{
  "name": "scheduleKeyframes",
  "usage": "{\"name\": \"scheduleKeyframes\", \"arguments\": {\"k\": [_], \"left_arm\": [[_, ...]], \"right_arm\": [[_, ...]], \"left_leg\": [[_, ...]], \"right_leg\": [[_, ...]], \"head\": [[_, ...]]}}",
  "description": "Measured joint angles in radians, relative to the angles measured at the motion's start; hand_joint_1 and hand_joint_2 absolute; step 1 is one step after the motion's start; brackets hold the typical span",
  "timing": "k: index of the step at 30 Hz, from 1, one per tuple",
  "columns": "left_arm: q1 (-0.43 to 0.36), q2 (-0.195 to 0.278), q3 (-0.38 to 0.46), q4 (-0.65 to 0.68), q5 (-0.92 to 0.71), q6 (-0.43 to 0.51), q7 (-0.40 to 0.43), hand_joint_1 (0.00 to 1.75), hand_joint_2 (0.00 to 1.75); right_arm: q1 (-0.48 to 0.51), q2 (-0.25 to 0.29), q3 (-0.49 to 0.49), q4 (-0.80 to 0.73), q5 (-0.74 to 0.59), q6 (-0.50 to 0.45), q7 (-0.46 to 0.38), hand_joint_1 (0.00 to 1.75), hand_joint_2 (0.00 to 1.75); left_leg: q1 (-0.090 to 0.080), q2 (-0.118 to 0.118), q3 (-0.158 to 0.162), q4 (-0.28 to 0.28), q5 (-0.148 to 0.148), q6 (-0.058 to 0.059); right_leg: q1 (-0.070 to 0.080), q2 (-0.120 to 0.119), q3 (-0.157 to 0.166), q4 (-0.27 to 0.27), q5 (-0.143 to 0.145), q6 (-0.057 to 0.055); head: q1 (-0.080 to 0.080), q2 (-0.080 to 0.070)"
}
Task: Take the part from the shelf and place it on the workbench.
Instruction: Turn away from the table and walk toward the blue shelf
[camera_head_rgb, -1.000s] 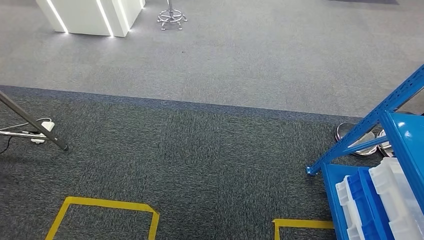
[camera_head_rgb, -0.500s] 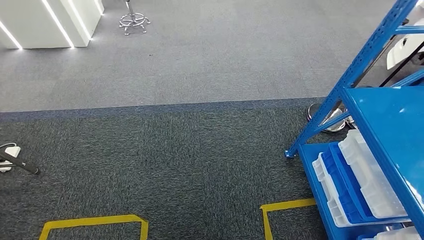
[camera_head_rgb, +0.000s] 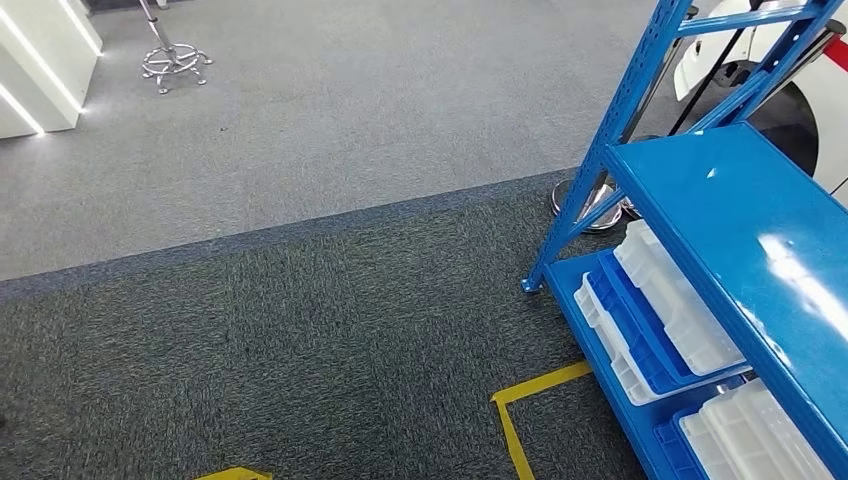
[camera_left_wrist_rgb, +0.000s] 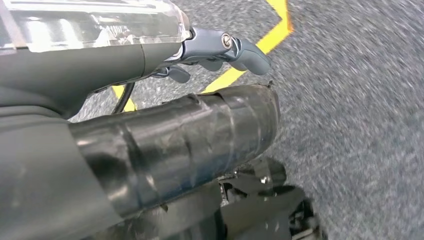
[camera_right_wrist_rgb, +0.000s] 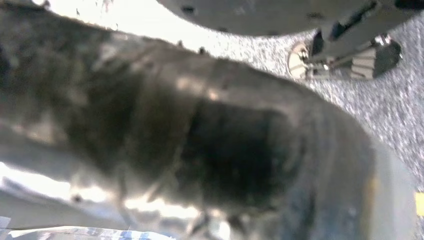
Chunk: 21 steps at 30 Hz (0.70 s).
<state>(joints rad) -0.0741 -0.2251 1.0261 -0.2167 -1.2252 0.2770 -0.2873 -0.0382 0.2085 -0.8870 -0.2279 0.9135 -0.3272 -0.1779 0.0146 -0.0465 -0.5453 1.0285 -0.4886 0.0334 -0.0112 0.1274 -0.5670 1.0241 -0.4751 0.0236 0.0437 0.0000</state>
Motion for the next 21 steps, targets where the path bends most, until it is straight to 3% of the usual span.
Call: {"name": "scheduleKeyframes", "arguments": {"k": [2,4,6,8,10,12,14,16,17,18,19,21], "left_arm": [[-0.001,0.000,0.000,0.000,-0.001,0.000,0.000,0.00,0.00],[-0.001,0.000,0.000,0.000,-0.002,0.000,-0.001,0.00,0.00],[-0.002,0.000,0.000,0.000,-0.002,0.000,-0.001,0.00,0.00],[-0.001,0.000,0.000,0.000,-0.002,0.000,-0.001,0.00,0.00],[0.001,0.000,0.000,0.000,-0.002,0.000,-0.001,0.00,0.00],[0.002,0.000,0.000,0.000,-0.002,0.000,0.000,0.00,0.00],[0.002,-0.001,0.000,0.000,-0.002,0.000,0.002,0.00,0.00],[0.000,0.000,0.000,0.000,-0.002,0.000,0.004,0.00,0.00],[-0.002,0.000,0.000,0.000,-0.002,0.000,0.005,0.00,0.00],[-0.003,0.000,0.000,0.000,-0.002,0.000,0.006,0.00,0.00],[-0.003,0.000,0.000,0.000,-0.002,0.000,0.006,0.00,0.00],[-0.001,0.000,0.000,0.000,-0.001,0.000,0.006,0.00,0.00]], "right_arm": [[0.002,0.000,0.002,0.001,0.001,0.002,0.001,0.00,0.00],[0.002,0.000,0.003,0.001,0.001,0.002,0.001,0.00,0.00],[0.001,0.000,0.003,0.001,0.001,0.002,0.001,0.00,0.00],[0.000,0.000,0.004,0.002,0.002,0.004,0.002,0.00,0.00],[0.000,0.000,0.006,0.002,0.003,0.008,0.003,0.00,0.00],[0.000,0.000,0.007,0.002,0.005,0.012,0.006,0.00,0.00],[-0.003,0.000,0.010,0.002,0.006,0.012,0.008,0.00,0.00],[-0.003,0.000,0.013,0.002,0.007,0.012,0.009,0.00,0.00],[-0.001,0.001,0.014,0.003,0.008,0.012,0.010,0.00,0.00],[0.000,0.001,0.014,0.003,0.009,0.012,0.010,0.00,0.00],[0.000,0.001,0.014,0.003,0.010,0.012,0.011,0.00,0.00],[-0.001,0.001,0.014,0.003,0.011,0.011,0.012,0.00,0.00]], "left_leg": [[0.003,0.018,0.002,-0.009,0.006,0.010],[0.004,0.024,0.002,-0.011,0.007,0.012],[0.004,0.025,0.002,-0.011,0.008,0.013],[0.003,0.038,0.002,-0.011,0.007,0.015],[0.000,0.084,0.005,-0.011,0.001,0.018],[-0.003,0.127,0.013,-0.011,-0.007,0.014],[-0.007,0.145,0.019,-0.010,-0.013,0.004],[-0.010,0.165,0.026,-0.012,-0.017,-0.006],[-0.009,0.166,0.030,-0.012,-0.021,-0.012],[-0.008,0.151,0.029,-0.003,-0.031,-0.018],[-0.007,0.127,0.020,0.023,-0.050,-0.022],[-0.004,0.072,-0.031,0.136,-0.113,-0.027]], "right_leg": [[0.001,-0.028,-0.007,0.017,-0.012,0.007],[0.004,-0.057,-0.013,0.031,-0.023,0.009],[0.004,-0.061,-0.016,0.036,-0.027,0.010],[0.004,-0.085,-0.050,0.104,-0.064,0.014],[0.002,-0.116,-0.084,0.170,-0.073,0.018],[0.005,-0.162,-0.044,0.096,-0.022,0.010],[0.016,-0.195,0.000,0.006,0.003,-0.005],[0.021,-0.184,0.000,-0.004,0.003,-0.017],[0.018,-0.173,0.002,-0.007,0.005,-0.022],[0.014,-0.162,0.004,-0.012,0.007,-0.027],[0.010,-0.151,0.006,-0.016,0.011,-0.034],[0.008,-0.129,0.007,-0.019,0.014,-0.042]], "head": [[0.001,0.000],[0.002,0.000],[0.003,0.000],[0.003,0.000],[0.003,0.000],[0.003,0.000],[0.003,0.000],[0.003,0.000],[0.003,0.000],[0.003,0.000],[0.002,0.000],[0.001,0.000]]}}
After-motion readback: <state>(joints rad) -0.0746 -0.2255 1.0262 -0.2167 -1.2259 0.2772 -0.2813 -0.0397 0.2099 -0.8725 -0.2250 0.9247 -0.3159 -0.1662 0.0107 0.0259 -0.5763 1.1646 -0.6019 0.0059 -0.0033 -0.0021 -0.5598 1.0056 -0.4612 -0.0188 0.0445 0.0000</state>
